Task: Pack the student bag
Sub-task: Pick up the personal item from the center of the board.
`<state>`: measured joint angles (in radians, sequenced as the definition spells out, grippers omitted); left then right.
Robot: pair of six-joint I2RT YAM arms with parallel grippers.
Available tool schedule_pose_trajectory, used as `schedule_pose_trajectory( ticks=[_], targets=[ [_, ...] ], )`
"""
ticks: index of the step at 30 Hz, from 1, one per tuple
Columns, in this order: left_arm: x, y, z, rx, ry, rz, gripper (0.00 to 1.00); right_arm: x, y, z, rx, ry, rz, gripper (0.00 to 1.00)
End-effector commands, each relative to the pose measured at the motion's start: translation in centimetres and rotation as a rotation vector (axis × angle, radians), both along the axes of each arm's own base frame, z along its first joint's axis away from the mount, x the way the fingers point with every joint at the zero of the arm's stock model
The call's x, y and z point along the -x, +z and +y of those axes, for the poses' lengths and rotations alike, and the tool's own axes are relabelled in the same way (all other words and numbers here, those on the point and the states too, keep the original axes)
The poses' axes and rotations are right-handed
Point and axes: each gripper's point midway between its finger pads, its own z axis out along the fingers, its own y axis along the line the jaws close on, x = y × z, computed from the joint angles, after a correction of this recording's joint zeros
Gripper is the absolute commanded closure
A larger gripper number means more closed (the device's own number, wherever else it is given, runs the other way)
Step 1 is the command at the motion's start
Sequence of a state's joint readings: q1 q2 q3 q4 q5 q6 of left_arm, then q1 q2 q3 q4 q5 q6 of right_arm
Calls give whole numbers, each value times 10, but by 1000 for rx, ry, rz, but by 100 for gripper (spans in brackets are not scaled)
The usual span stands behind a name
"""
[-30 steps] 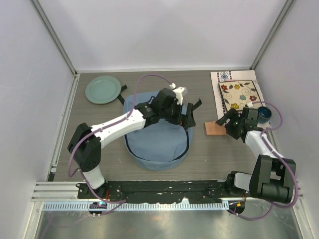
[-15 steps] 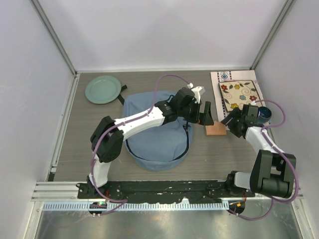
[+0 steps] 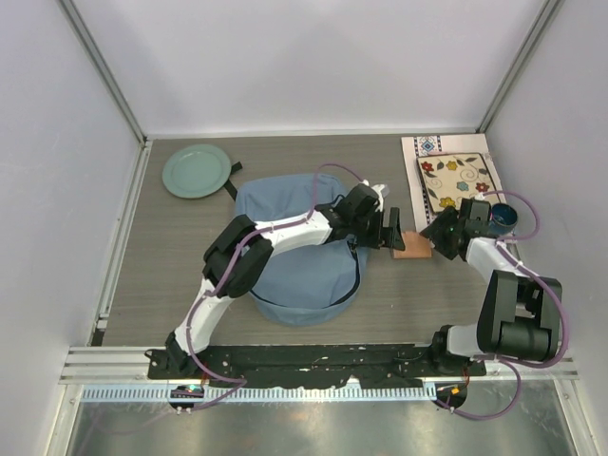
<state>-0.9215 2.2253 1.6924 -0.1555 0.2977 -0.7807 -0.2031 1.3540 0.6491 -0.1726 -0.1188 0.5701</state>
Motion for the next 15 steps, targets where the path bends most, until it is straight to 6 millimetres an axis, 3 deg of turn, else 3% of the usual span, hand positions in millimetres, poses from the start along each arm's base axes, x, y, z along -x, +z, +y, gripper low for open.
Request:
schedule_pose_trajectory(
  ticks=[1,4,15],
  targets=[
    [-12,28,-26,147,-7,-18,17,-24,16,0,-8,27,-95,40],
    [-14,21,-30,158,-6,0,25,-26,14,5,-30,49,-98,40],
    [-19,-1,-34,138,11,31,40,-17,4,18,-79,96,-89,43]
  ],
)
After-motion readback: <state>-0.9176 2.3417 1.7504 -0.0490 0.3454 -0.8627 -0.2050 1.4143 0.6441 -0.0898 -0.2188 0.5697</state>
